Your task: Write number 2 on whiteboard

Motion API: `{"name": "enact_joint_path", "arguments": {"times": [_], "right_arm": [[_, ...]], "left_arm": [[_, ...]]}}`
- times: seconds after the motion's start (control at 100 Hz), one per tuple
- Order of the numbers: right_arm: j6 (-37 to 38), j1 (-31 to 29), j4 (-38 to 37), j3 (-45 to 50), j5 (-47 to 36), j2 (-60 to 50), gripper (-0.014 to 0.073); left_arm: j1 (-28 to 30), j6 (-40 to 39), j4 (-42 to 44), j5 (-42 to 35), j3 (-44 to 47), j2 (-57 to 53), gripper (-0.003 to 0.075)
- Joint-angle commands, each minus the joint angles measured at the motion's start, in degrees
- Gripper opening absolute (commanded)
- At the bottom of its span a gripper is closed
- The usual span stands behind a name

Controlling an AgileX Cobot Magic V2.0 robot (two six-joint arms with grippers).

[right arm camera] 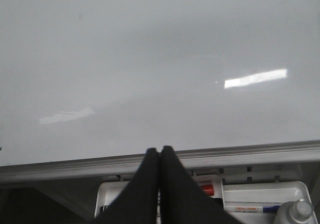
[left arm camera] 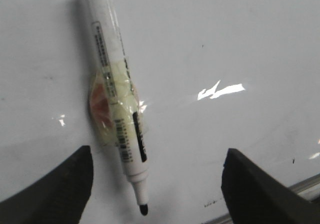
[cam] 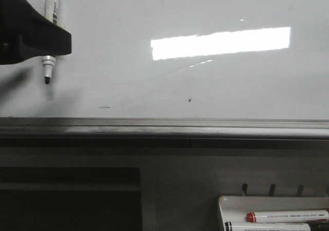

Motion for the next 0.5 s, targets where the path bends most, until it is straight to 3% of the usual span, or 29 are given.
{"name": "enact_joint_path", "arguments": {"times": [0.0, 0.21, 0.39, 0.49], "right_arm": [[-0.01, 0.1, 0.28, -2.1, -4.2, 1.15, -0.006], [-0.01, 0.1, 0.51, -2.1, -3.95, 1.15, -0.006], [-0.01, 0.1, 0.62, -2.1, -2.86, 1.15, -0.006], [-0.01, 0.1, 0.62, -2.1, -1.8, 1.15, -0.006]], "left_arm": [[-0.45, 0.0, -1.71, -5.02, -3.08, 1.29, 0.0448], [-0.35, 0.0, -5.43, -4.95, -3.88, 4.98, 0.0309], [-0.35, 3.3, -5.61, -7.17, -3.88, 7.3, -0.0023], [-0.35, 4.45, -5.37, -9.52, -3.88, 7.54, -0.002]]}}
